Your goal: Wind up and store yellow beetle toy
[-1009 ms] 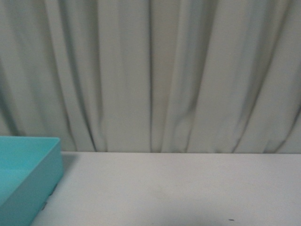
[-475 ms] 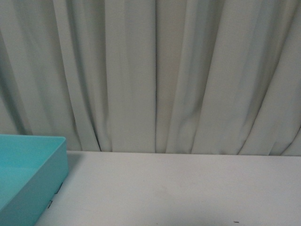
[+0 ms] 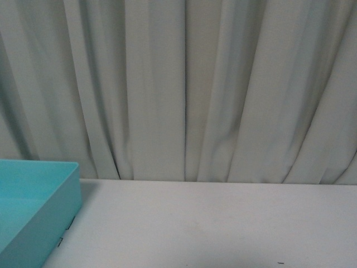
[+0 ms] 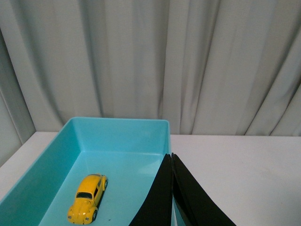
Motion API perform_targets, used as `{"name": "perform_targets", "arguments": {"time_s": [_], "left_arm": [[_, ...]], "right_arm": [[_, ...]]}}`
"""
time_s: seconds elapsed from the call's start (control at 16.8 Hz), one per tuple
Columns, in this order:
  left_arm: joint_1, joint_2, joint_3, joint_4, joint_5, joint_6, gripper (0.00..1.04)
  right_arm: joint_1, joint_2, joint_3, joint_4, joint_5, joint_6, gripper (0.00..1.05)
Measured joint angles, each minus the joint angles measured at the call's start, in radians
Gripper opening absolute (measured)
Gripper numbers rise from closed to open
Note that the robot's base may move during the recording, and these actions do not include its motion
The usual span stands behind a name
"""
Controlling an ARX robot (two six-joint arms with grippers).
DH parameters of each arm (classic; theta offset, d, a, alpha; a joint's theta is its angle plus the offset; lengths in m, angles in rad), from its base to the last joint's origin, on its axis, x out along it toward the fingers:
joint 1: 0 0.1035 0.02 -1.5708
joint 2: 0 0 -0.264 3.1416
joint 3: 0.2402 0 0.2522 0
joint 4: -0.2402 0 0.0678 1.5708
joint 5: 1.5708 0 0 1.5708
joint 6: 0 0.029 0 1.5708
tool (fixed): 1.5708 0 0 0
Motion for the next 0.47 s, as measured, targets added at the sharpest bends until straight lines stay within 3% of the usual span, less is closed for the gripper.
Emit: {"name": "perform_targets", "arguments": {"time_s": [0.47], "left_arm": [[0.0, -0.031, -0.034, -0.006, 0.0, 0.0, 0.02]], "right_arm": [[0.0, 0.0, 0.0, 0.0, 0.0, 0.0, 0.98]]}}
